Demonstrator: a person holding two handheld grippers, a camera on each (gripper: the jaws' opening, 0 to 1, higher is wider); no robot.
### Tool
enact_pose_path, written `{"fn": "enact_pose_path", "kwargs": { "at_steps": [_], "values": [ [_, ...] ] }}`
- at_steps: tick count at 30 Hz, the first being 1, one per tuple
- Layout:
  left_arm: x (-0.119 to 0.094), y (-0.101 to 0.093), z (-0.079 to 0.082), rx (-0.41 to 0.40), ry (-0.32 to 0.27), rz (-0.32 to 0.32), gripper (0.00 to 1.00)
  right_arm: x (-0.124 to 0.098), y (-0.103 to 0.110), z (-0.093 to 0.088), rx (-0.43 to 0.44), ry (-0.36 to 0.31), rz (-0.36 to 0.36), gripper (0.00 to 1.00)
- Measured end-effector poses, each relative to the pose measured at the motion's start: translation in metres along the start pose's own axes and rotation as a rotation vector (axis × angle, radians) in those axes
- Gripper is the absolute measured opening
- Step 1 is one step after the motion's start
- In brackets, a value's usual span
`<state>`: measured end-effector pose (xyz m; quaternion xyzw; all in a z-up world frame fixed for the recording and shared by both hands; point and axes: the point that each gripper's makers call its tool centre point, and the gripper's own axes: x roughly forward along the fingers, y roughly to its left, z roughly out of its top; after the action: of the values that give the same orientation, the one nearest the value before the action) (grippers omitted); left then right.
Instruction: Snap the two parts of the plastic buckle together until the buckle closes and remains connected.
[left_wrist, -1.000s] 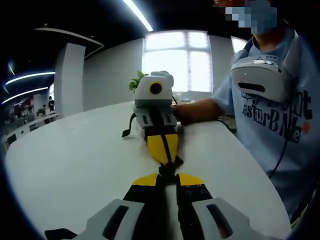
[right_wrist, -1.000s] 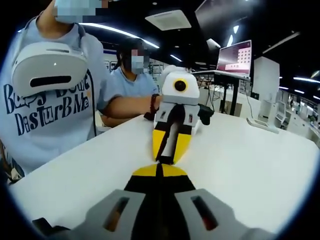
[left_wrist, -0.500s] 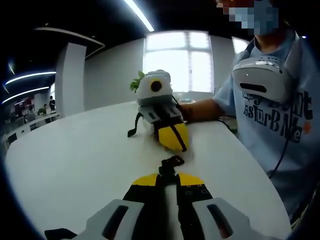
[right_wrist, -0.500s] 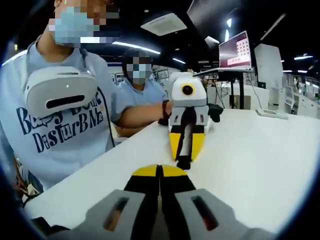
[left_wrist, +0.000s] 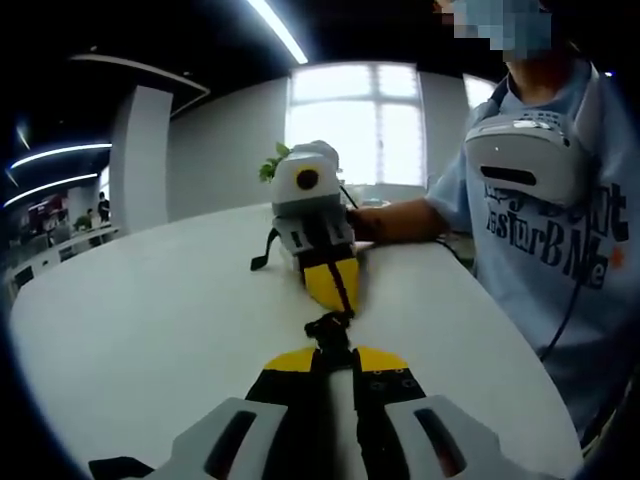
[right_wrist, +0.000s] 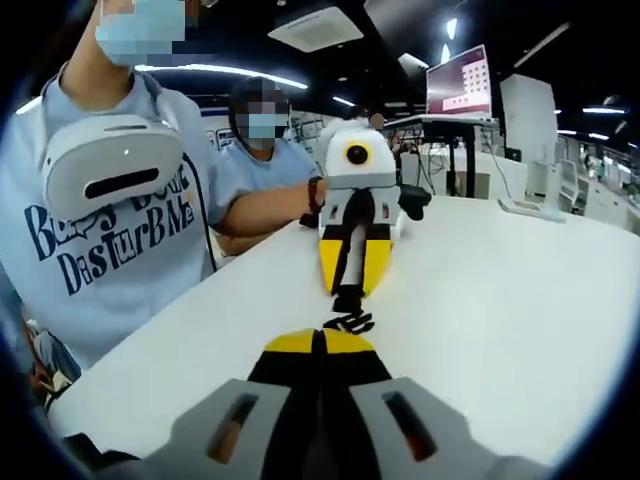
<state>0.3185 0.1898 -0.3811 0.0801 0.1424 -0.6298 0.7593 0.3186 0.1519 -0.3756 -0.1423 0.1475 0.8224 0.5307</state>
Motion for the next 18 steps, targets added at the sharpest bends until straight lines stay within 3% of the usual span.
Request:
{"fn": "enact_pose_path", "kwargs": {
  "at_steps": [11, 18],
  "values": [
    [0.002, 0.002, 0.001, -0.001, 0.000, 0.002, 0.11, -0.008, -0.027, 0.001, 0.018, -0.022, -0.131, 0.01],
    [0.003, 0.002, 0.001, -0.003, -0.001, 0.007, 0.11, -0.008, -0.031, 0.009, 0.015, -0.068, -0.160, 0.11]
  ]
}}
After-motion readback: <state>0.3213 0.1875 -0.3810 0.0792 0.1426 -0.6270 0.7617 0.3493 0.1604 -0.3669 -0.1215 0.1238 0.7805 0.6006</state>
